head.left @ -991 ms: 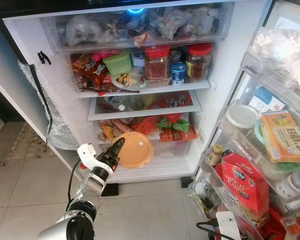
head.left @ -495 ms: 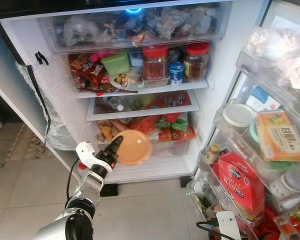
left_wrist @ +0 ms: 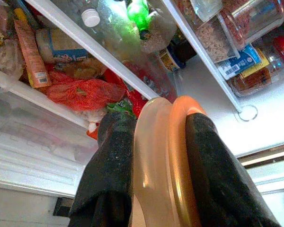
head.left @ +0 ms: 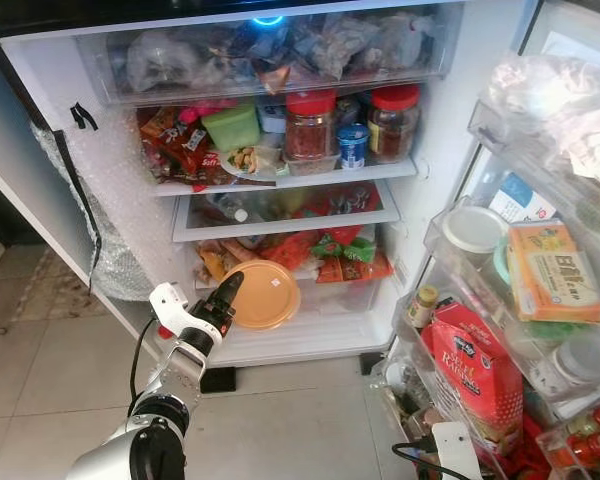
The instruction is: Restocking fridge
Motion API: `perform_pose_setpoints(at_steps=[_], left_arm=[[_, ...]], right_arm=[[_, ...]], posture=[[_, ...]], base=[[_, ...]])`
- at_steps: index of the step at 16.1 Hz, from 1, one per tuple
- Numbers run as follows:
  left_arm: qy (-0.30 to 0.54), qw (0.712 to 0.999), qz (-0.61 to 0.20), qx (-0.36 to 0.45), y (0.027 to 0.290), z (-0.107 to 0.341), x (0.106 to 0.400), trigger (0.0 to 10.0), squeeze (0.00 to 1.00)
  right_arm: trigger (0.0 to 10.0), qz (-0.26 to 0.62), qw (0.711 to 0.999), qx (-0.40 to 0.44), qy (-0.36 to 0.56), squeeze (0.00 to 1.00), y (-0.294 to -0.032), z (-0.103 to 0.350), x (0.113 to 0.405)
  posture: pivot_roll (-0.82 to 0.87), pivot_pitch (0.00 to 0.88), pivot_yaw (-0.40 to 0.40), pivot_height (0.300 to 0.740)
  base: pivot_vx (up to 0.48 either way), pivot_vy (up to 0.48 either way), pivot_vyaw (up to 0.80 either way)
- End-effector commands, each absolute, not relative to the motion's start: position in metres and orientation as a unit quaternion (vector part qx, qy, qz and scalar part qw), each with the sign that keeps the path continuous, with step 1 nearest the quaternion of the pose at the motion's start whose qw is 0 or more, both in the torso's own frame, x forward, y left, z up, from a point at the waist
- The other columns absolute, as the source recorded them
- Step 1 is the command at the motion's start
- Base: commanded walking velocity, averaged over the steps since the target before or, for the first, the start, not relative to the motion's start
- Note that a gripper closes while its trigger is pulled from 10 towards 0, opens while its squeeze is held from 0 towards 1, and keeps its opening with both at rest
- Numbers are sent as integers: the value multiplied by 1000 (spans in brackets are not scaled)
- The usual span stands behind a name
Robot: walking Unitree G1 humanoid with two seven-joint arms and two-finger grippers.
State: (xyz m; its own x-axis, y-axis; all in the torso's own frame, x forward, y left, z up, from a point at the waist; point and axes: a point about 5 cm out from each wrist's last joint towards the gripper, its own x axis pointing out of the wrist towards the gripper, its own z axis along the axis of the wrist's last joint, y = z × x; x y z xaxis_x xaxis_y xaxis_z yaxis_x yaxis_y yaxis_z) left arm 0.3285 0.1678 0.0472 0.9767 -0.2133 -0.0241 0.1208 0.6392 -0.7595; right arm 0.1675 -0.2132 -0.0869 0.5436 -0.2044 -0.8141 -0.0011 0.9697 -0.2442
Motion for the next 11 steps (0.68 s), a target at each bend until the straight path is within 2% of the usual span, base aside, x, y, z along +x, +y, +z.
perform_pose_setpoints(at_steps=[1,11], left_arm=[[46,906,-91,-411,170,53,333,10000,0],[54,907,-85,-410,170,50,331,10000,0]], right_arm=[[10000,-59,870,-108,477,0,-212,-88,166],[10000,-51,868,-117,479,0,-211,-89,165]], posture=[[-77,77,66,740],[-75,64,67,740]], base=[[0,0,0],[0,0,0]])
